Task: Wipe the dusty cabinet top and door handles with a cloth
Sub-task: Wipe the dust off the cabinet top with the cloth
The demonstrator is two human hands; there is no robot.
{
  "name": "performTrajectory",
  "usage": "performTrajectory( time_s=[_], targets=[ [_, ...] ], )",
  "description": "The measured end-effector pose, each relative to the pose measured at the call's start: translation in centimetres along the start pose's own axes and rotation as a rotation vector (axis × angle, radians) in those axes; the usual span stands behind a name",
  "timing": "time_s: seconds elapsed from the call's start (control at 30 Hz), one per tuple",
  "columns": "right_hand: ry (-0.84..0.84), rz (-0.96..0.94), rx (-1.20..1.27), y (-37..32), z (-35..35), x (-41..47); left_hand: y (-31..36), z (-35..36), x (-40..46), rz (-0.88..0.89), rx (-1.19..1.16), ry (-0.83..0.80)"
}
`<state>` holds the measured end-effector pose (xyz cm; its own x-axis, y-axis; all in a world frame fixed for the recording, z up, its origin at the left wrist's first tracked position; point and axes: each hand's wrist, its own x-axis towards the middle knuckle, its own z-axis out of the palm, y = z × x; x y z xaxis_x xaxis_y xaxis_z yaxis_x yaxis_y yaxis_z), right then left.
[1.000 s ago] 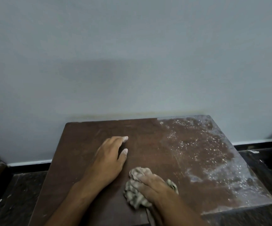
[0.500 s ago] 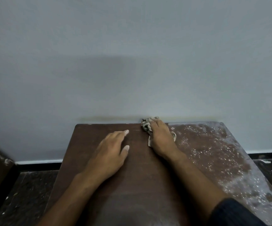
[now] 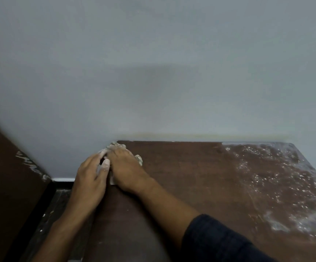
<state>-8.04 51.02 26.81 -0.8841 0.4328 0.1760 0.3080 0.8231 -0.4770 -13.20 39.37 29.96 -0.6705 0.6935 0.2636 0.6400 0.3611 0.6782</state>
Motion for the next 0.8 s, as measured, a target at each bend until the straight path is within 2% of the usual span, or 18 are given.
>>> performTrajectory(
  time_s=[0.1,0.2,0.33,0.43,0.67,0.8],
  targets=[
    [0.014,0.025,0.072,3.3,-2.0,-1.5,-0.1,-0.2,-0.2,-0.003,-0.018,-0.022],
    [0.09,0.18,0.103,8.2,-6.6,-6.2,-0.1,0.0,-0.3,-0.042,-0.063,-0.021],
    [0.191,0.326,-0.013,14.2,-11.1,-11.0,-0.3,0.7,0.0,-0.112,-0.13,-0.031],
    [0.197,0.392,-0.112,13.5,-9.8,-9.4,-0.2,1.1,0.3,-0.202,-0.199,-0.014],
    [0.04,0.032,-0.068,3.4,-1.8,-0.1,-1.9,-0.4,-0.4,-0.242,-0.245,0.004],
    [-0.032,-0.055,-0.082,0.2,-0.5,0.7,-2.8,-1.6,-1.6,-0.284,-0.21,-0.031]
  ],
)
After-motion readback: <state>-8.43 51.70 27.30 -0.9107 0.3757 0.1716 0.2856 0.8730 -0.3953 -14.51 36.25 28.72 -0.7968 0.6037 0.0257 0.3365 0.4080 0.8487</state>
